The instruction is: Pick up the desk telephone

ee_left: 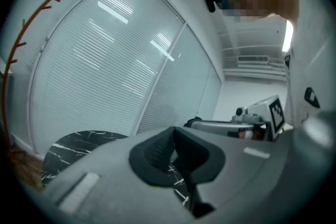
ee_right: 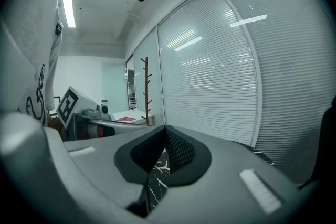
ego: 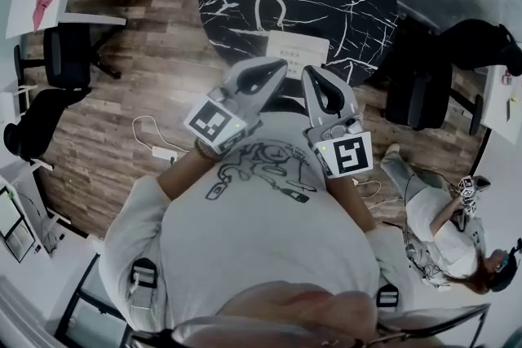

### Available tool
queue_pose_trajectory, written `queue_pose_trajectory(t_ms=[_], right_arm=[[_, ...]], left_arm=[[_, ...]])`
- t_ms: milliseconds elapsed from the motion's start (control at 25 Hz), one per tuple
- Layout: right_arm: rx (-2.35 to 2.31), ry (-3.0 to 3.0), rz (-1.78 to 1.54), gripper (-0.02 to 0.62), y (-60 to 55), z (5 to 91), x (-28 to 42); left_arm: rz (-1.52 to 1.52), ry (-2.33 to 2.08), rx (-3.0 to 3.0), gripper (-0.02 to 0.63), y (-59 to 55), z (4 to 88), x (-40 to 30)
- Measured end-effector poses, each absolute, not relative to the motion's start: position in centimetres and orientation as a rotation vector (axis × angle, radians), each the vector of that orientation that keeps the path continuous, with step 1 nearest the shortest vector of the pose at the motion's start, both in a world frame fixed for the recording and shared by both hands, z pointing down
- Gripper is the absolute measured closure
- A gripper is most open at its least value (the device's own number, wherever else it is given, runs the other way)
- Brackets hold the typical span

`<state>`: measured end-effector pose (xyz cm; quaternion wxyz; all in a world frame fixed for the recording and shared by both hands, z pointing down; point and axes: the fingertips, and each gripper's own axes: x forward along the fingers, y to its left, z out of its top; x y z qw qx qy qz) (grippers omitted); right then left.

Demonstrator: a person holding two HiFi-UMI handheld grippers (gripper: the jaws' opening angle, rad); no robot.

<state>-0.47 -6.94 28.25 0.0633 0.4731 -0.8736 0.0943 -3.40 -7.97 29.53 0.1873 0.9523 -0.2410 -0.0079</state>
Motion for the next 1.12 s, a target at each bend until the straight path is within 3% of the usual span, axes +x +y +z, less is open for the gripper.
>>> queue_pose_trajectory(t_ms=[440, 640, 1120], right_arm=[[1.447, -2.558, 0.379, 0.568, -7.3, 32.9, 4.4], [1.386, -2.496, 0.413, 0.508, -7.6, 37.8, 6.2], [1.391, -2.337, 0.608, 0.332, -9.1, 50.0, 8.3]], left_arm=[[0.074, -0.708, 2.62, 0.572, -8.3, 34.5, 0.0], [0.166, -0.695, 2.577, 0.523, -8.5, 39.3, 0.8], [0.385, -0.778, 2.403, 0.333, -10.1, 52.2, -0.3]])
